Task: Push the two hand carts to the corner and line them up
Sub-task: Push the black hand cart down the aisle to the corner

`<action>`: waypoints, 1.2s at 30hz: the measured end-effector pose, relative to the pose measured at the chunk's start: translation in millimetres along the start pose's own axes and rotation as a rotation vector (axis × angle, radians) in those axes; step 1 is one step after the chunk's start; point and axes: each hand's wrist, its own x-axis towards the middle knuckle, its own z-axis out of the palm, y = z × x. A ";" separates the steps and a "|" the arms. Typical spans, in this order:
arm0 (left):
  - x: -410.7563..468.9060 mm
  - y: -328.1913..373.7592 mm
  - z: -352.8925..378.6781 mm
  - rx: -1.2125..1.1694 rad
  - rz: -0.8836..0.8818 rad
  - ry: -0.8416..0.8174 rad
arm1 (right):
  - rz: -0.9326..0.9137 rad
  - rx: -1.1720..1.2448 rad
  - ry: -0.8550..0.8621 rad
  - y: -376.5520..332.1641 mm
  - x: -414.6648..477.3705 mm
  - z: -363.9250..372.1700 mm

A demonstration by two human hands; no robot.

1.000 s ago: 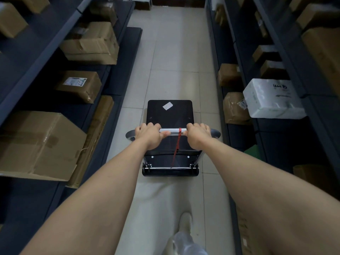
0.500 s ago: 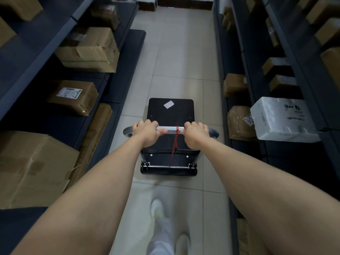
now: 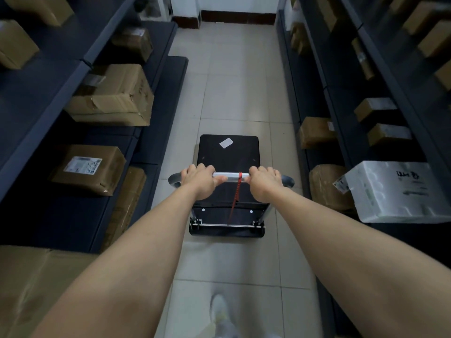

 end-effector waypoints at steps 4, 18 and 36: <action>33.3 -3.5 -13.6 0.025 0.006 0.003 | 0.002 0.009 0.012 -0.1 33.4 -10.9; 130.2 24.6 -53.9 0.029 -0.042 0.002 | -0.039 0.000 -0.003 32.6 135.1 -58.4; 238.5 67.7 -95.5 -0.042 -0.120 0.009 | -0.127 -0.022 0.006 82.0 253.8 -110.7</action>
